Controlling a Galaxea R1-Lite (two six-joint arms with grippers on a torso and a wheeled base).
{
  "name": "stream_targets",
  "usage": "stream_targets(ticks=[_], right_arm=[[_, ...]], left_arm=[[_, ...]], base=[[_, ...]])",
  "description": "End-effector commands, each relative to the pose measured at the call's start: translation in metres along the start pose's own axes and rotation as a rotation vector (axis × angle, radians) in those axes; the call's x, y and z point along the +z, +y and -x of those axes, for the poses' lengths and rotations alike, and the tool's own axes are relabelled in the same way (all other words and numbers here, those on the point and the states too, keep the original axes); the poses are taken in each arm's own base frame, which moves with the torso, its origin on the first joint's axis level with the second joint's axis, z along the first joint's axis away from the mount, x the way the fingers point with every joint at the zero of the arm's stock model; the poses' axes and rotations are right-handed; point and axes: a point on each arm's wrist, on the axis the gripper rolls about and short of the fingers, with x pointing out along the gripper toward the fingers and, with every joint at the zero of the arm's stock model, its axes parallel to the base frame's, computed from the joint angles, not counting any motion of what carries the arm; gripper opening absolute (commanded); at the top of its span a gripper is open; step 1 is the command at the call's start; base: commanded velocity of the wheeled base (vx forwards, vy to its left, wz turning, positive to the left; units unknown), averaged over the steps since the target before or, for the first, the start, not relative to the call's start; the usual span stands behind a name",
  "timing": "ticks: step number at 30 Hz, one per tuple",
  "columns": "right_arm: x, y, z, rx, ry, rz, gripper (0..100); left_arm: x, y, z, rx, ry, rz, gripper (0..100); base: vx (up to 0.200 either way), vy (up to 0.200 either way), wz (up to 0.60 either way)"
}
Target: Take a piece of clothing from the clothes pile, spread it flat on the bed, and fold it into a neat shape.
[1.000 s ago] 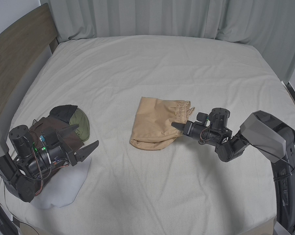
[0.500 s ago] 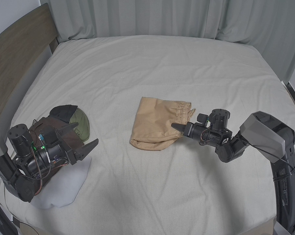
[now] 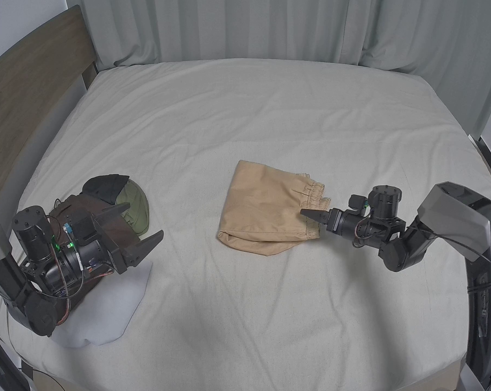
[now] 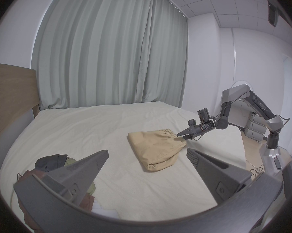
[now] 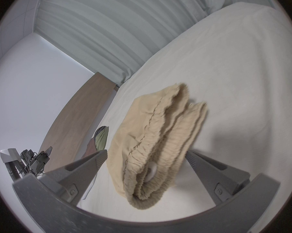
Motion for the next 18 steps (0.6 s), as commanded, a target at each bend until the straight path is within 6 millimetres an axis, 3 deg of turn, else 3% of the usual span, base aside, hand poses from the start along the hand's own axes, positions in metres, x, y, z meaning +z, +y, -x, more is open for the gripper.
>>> stream_targets(ticks=[1, 9, 14, 18], right_arm=[[0.020, 0.000, 0.023, -0.023, -0.042, 0.021, 100], [0.046, 0.021, 0.048, -0.012, -0.104, 0.059, 100], [0.051, 0.034, 0.049, 0.013, -0.115, 0.078, 100], [0.042, 0.049, 0.038, 0.051, -0.091, 0.086, 100]], left_arm=[[0.002, 0.000, 0.000, 0.001, -0.007, -0.005, 100], [0.004, -0.001, 0.003, 0.002, -0.011, -0.007, 100], [0.005, -0.001, 0.002, 0.002, -0.016, -0.009, 100], [0.004, -0.001, 0.002, 0.002, -0.012, -0.008, 100]], base=[[0.000, 0.000, 0.00], [0.000, 0.000, 0.00], [0.000, 0.000, 0.00], [0.000, 0.000, 0.00]])
